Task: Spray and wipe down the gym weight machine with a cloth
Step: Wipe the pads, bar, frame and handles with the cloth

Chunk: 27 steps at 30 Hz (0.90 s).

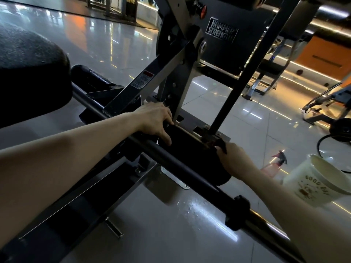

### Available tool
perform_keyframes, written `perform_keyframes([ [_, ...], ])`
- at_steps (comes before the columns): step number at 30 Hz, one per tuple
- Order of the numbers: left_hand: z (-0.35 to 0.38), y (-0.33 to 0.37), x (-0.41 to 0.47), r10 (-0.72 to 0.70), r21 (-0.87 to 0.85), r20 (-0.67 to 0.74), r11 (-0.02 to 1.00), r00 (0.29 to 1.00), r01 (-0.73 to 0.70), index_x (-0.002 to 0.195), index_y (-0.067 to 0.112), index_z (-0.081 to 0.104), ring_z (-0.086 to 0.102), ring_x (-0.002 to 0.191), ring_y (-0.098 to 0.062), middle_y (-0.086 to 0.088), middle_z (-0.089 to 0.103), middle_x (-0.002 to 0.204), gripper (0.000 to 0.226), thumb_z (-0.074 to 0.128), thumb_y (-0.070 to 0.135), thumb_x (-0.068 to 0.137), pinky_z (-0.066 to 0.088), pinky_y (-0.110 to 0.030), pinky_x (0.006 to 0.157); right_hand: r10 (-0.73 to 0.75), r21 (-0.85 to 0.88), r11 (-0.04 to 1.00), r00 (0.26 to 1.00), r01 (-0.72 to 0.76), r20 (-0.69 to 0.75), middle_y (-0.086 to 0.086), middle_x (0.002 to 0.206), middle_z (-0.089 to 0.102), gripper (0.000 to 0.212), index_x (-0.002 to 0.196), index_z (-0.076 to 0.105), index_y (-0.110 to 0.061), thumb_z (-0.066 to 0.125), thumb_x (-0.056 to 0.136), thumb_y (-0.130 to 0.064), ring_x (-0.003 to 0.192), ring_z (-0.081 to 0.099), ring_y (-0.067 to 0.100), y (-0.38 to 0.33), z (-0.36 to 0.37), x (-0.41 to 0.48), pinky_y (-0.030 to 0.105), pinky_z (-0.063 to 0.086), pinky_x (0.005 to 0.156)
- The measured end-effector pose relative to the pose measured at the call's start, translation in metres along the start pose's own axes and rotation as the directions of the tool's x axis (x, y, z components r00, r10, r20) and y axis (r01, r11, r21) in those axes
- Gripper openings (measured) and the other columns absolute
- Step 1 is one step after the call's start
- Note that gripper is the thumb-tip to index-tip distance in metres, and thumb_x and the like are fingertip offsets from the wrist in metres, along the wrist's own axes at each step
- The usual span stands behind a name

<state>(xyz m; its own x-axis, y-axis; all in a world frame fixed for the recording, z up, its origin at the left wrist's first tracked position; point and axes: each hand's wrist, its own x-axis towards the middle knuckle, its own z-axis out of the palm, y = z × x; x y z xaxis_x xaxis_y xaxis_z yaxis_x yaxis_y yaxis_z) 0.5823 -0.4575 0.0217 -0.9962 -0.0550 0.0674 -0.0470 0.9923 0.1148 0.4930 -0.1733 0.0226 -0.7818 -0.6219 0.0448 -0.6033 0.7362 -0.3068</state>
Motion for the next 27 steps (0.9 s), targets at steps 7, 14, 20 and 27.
perform_keyframes([
  [7, 0.001, 0.000, -0.004, 0.099, -0.002, -0.053, 0.995, 0.994, -0.099, 0.138, 0.031, 0.060, 0.045, 0.134, -0.012, 0.011, 0.054, 0.144, 0.086, 0.077, 0.075, 0.066, 0.034, -0.040, 0.115, -0.052, 0.371, 0.928, 0.990, 0.000, 0.132, -0.018, 0.112, 0.057, 0.068, 0.128, 0.047, -0.030, 0.087, 0.074, -0.041, 0.097, 0.060, -0.001, 0.014, 0.014, -0.013, 0.011, 0.050, 0.074],
  [14, 0.003, 0.007, -0.005, 0.209, 0.099, -0.029, 0.974, 0.978, -0.205, 0.147, 0.026, 0.049, 0.043, 0.135, -0.015, 0.006, 0.056, 0.141, 0.093, 0.082, 0.064, 0.068, 0.026, -0.034, 0.117, 0.050, 0.676, 0.669, 0.926, -0.309, 0.374, 0.014, 0.100, 0.068, 0.071, 0.121, 0.063, -0.010, 0.079, 0.069, -0.056, 0.084, 0.070, 0.026, 0.033, 0.009, 0.003, 0.042, 0.058, 0.079],
  [20, 0.007, 0.006, 0.004, 0.170, 0.020, 0.011, 0.985, 0.985, -0.170, 0.148, 0.028, 0.051, 0.042, 0.136, -0.017, 0.002, 0.055, 0.142, 0.088, 0.083, 0.056, 0.071, 0.027, -0.037, 0.119, 0.276, 0.576, 0.602, 0.821, -0.553, 0.501, 0.021, 0.101, 0.064, 0.049, 0.126, 0.055, -0.015, 0.053, 0.099, -0.055, 0.071, 0.068, 0.033, 0.029, 0.012, 0.016, 0.044, 0.058, 0.066],
  [27, 0.008, 0.002, 0.005, 0.070, -0.177, 0.039, 0.982, 0.997, -0.062, 0.140, 0.035, 0.047, 0.053, 0.117, -0.016, 0.004, 0.053, 0.129, 0.091, 0.091, 0.051, 0.062, 0.047, -0.040, 0.102, 0.245, 0.069, 0.967, 0.970, -0.245, 0.001, 0.010, 0.090, 0.061, 0.029, 0.103, 0.057, -0.011, 0.041, 0.104, -0.036, 0.076, 0.056, 0.030, -0.021, 0.017, 0.027, 0.035, 0.042, 0.069],
])
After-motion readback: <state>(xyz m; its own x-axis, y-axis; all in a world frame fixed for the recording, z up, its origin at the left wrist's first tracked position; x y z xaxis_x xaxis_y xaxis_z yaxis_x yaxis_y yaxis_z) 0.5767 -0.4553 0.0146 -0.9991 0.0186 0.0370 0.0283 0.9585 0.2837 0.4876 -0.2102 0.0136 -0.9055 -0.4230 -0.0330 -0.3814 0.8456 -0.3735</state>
